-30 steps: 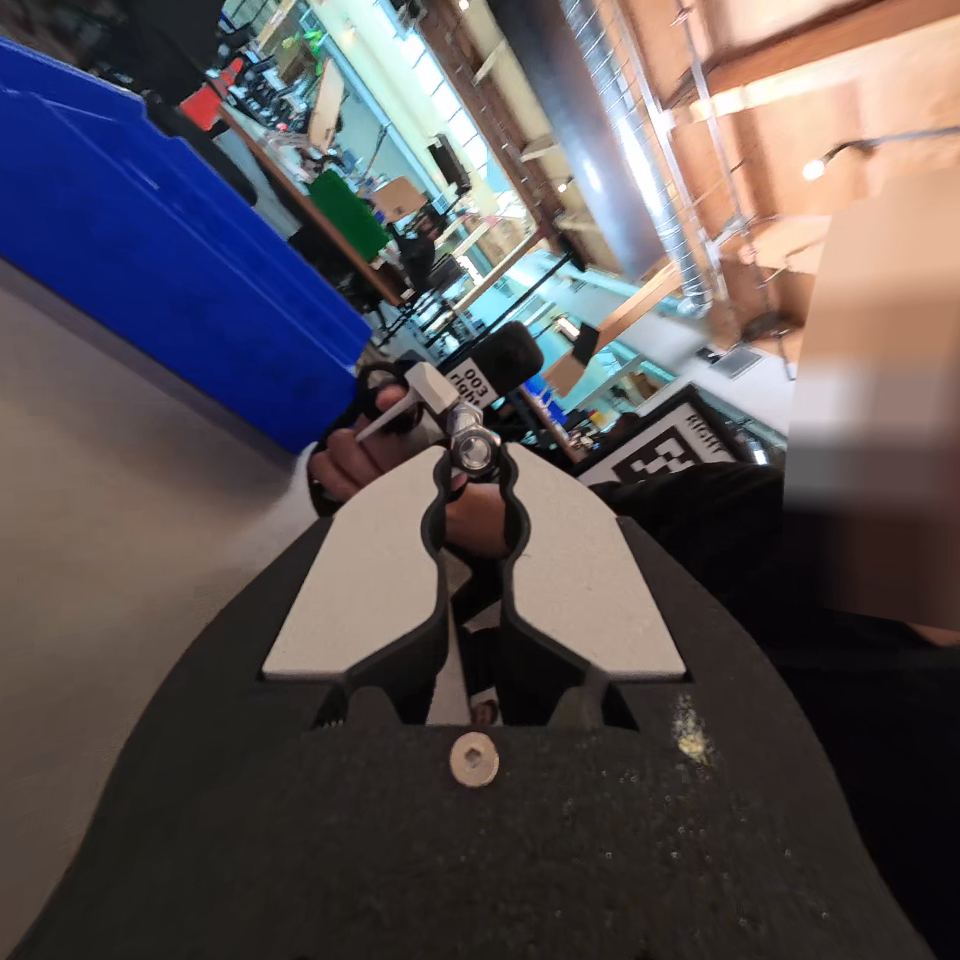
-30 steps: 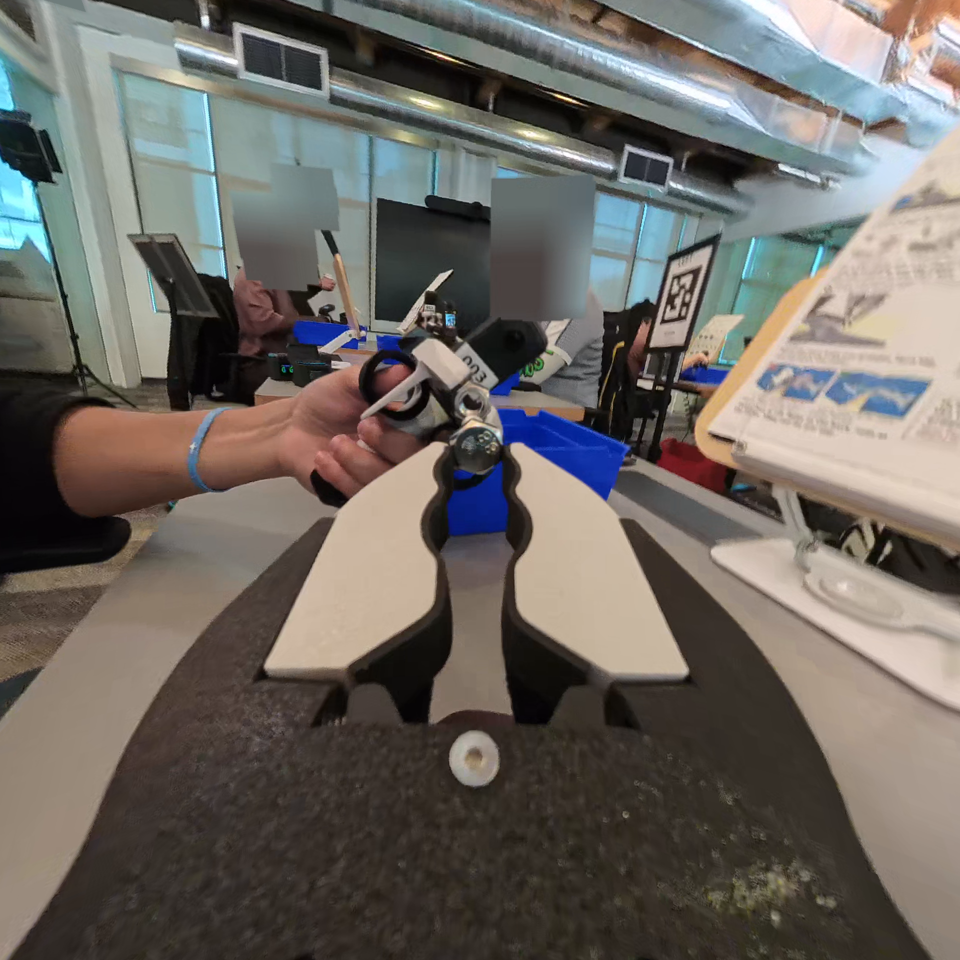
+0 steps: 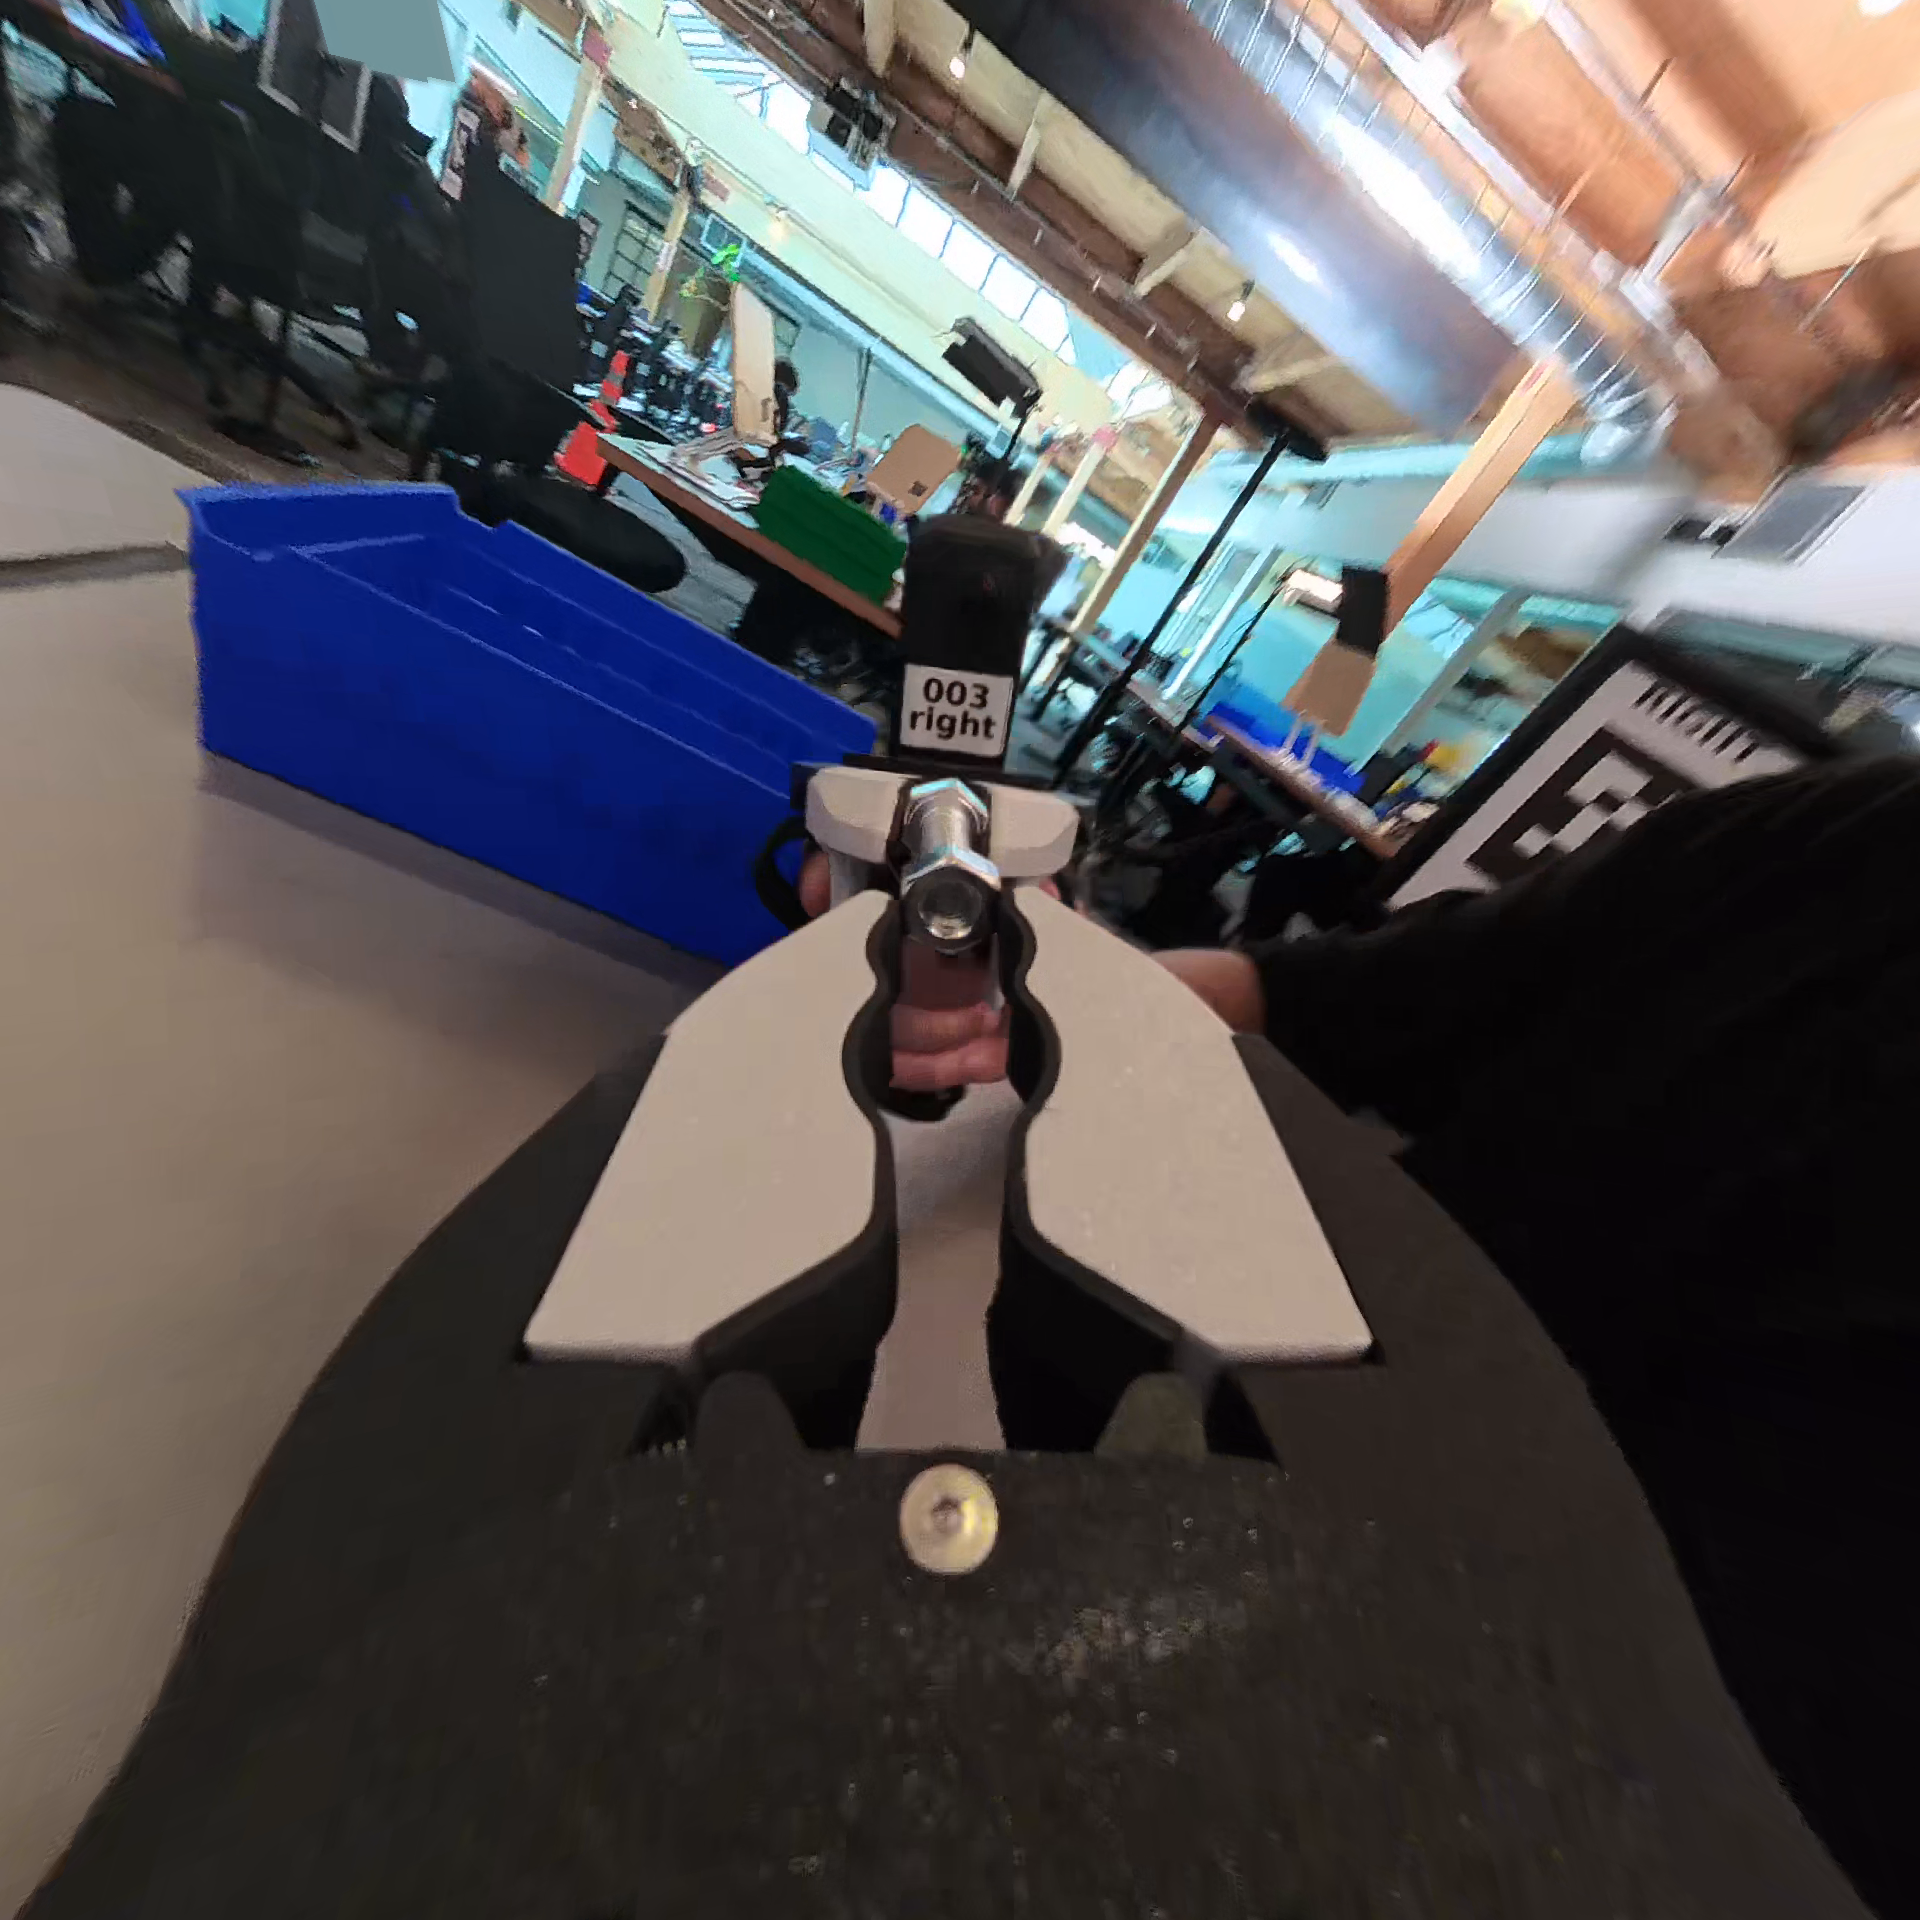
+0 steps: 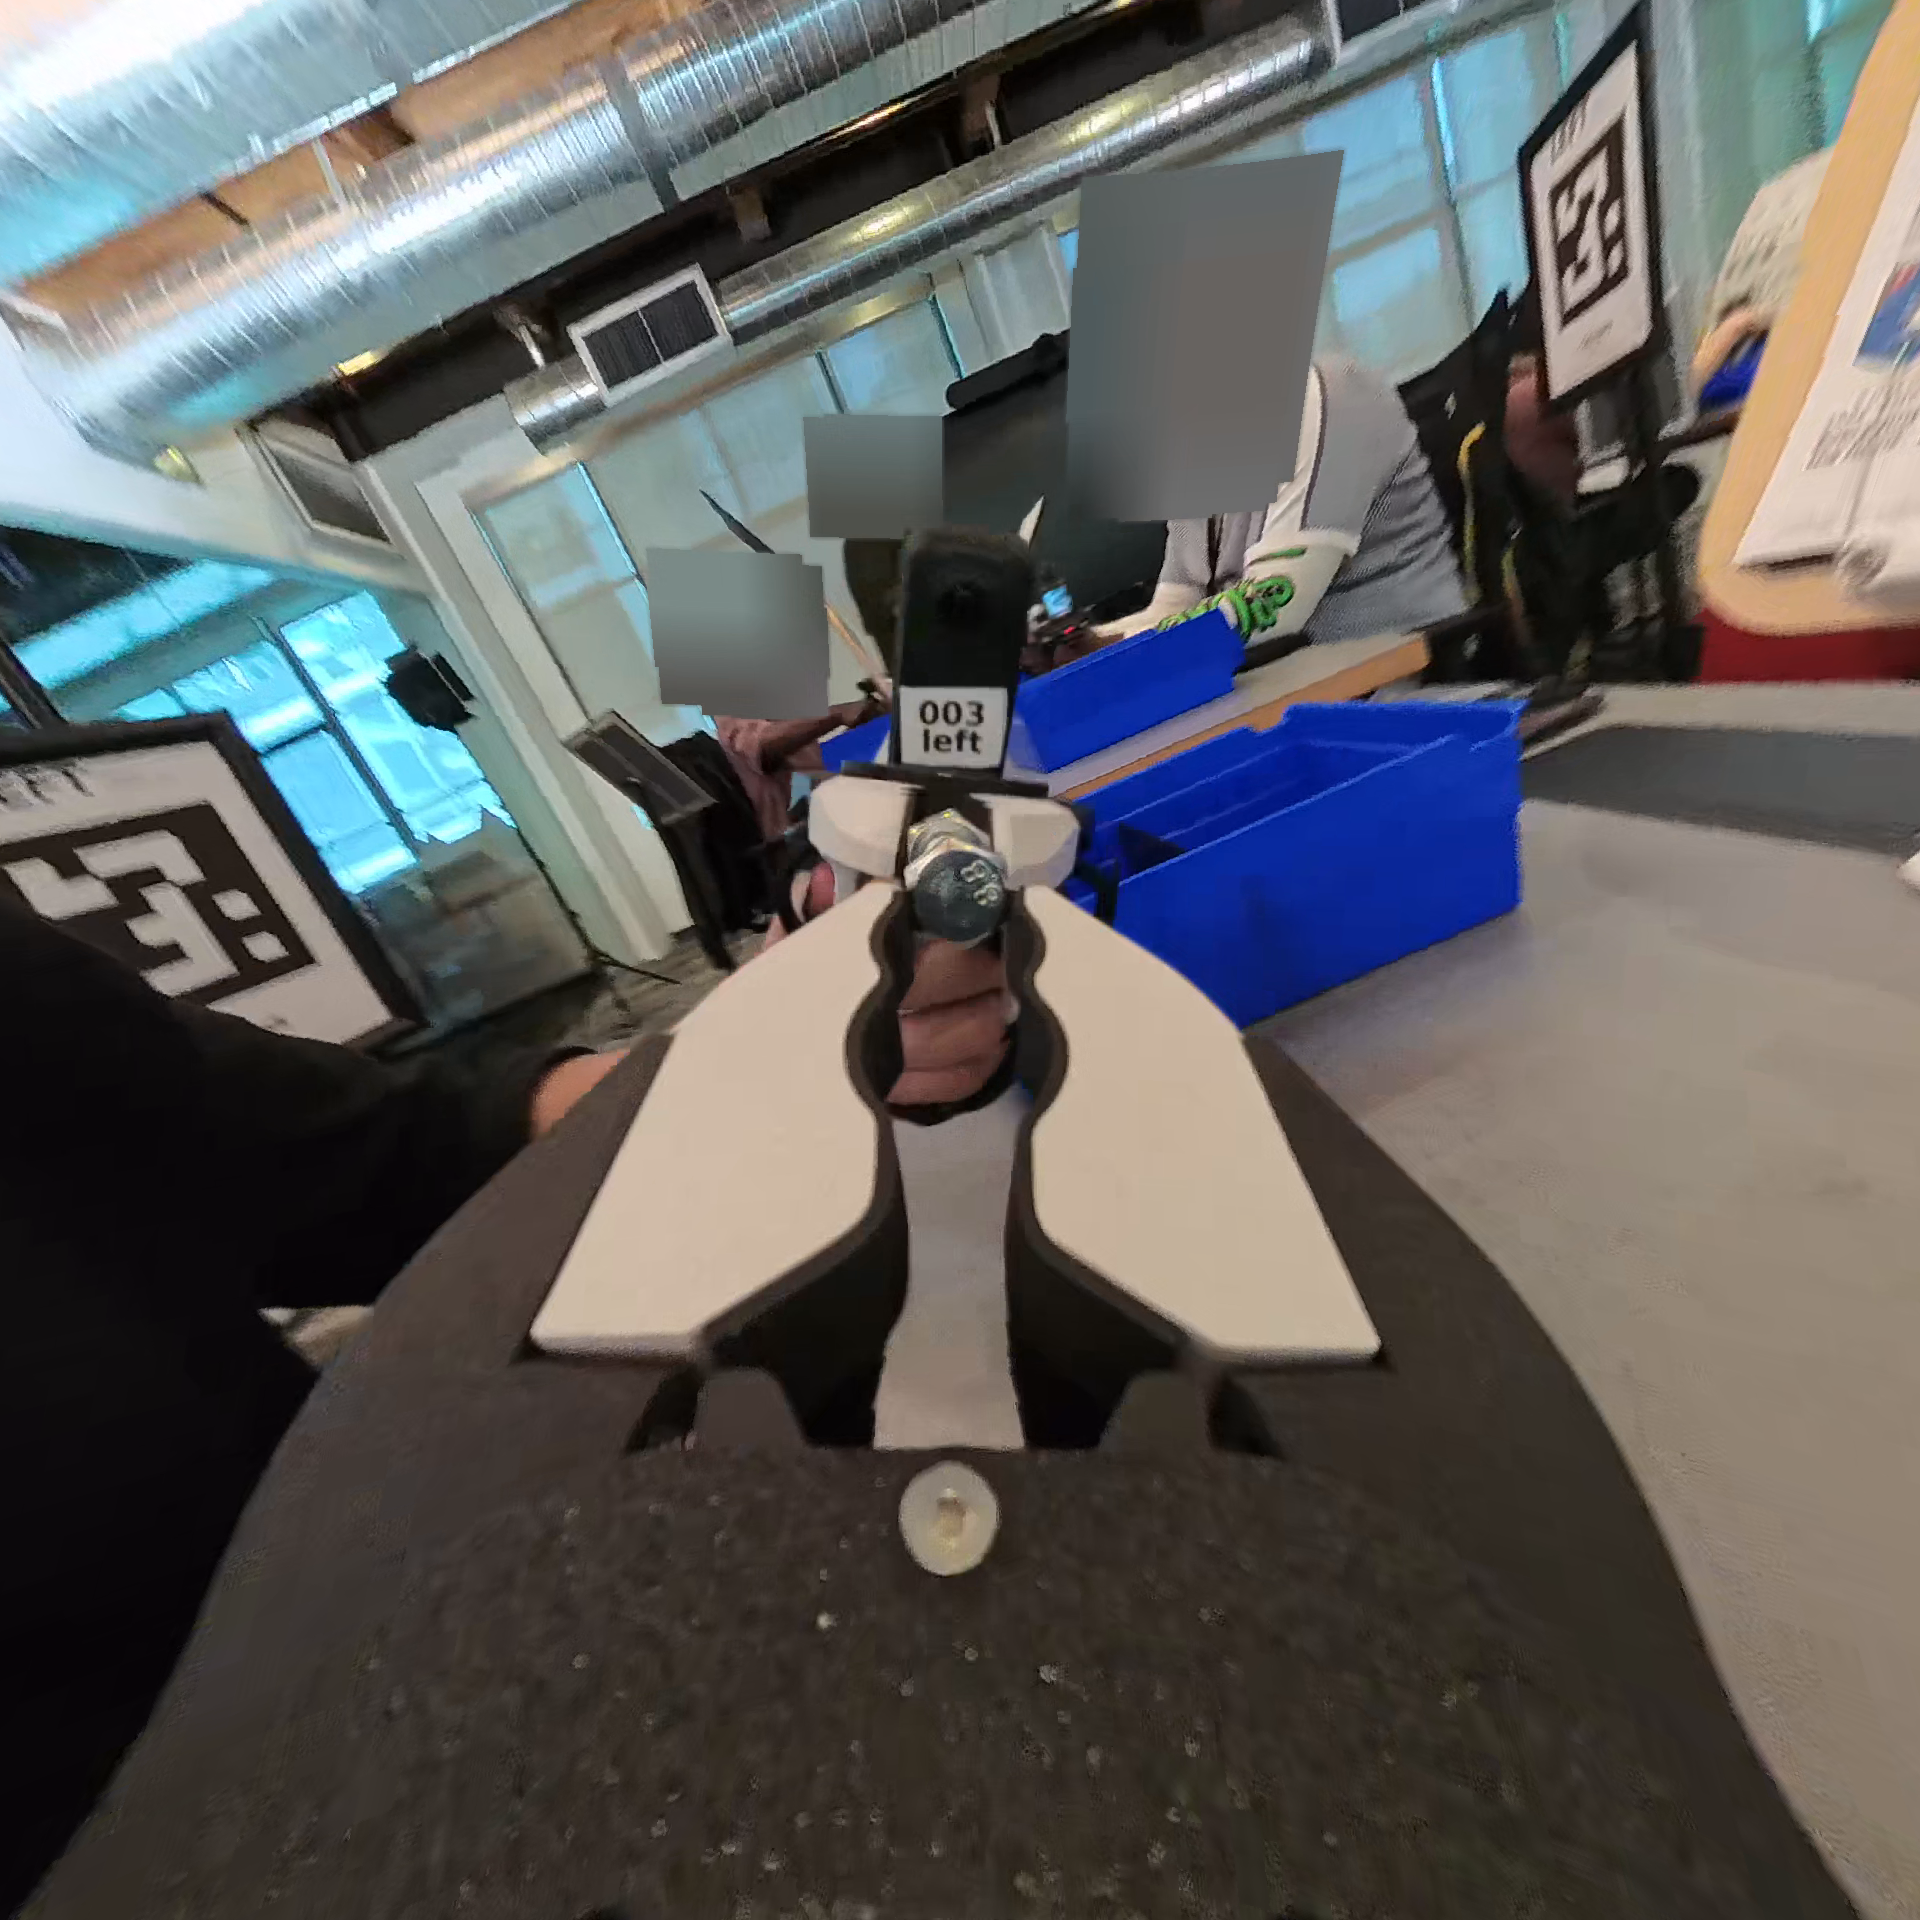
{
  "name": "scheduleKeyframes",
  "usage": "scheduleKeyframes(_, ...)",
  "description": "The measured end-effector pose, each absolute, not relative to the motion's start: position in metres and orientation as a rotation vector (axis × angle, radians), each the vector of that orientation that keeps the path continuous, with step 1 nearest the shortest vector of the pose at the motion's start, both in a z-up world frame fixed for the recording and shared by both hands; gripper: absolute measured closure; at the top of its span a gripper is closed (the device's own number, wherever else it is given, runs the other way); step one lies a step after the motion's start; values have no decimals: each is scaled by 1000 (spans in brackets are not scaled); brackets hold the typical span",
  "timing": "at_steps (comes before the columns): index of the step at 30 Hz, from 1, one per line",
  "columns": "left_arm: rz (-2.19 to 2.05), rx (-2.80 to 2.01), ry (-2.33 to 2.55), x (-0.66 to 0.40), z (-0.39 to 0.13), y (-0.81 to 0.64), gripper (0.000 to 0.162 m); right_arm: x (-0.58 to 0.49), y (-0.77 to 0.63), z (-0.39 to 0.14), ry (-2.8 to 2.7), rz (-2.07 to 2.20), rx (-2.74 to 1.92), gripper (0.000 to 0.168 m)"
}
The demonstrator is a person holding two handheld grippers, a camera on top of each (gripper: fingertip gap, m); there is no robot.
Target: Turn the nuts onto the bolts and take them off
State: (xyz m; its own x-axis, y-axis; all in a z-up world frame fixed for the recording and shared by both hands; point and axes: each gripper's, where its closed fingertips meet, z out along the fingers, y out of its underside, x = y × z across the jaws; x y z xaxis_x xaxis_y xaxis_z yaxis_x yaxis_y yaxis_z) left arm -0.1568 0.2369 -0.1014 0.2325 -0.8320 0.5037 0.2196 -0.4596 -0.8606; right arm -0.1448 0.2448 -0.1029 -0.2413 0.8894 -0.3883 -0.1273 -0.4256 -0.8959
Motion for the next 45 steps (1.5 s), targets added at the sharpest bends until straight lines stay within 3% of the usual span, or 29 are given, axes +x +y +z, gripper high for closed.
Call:
scheduleKeyframes(14,-299,-1574,1244,-163,-134,233,145,-149,238,-131,-868,2214,-1615,151)
scheduleKeyframes(18,-405,-1647,1163,-162,-132,235,143,-149,241,-131,-840,2218,-1597,151)
scheduleKeyframes(20,-509,-1690,1075,-163,-127,235,116,-147,242,-129,-850,2186,-1570,151)
scheduleKeyframes(25,-1053,-1678,649,-158,-110,222,95,-140,250,-122,-852,2082,-1476,151)
scheduleKeyframes(29,-1316,-1567,532,-146,-109,211,100,-138,248,-124,-890,2027,-1439,151)
scheduleKeyframes(45,-1284,-1633,583,-134,-123,213,98,-142,240,-124,-934,1932,-1397,151)
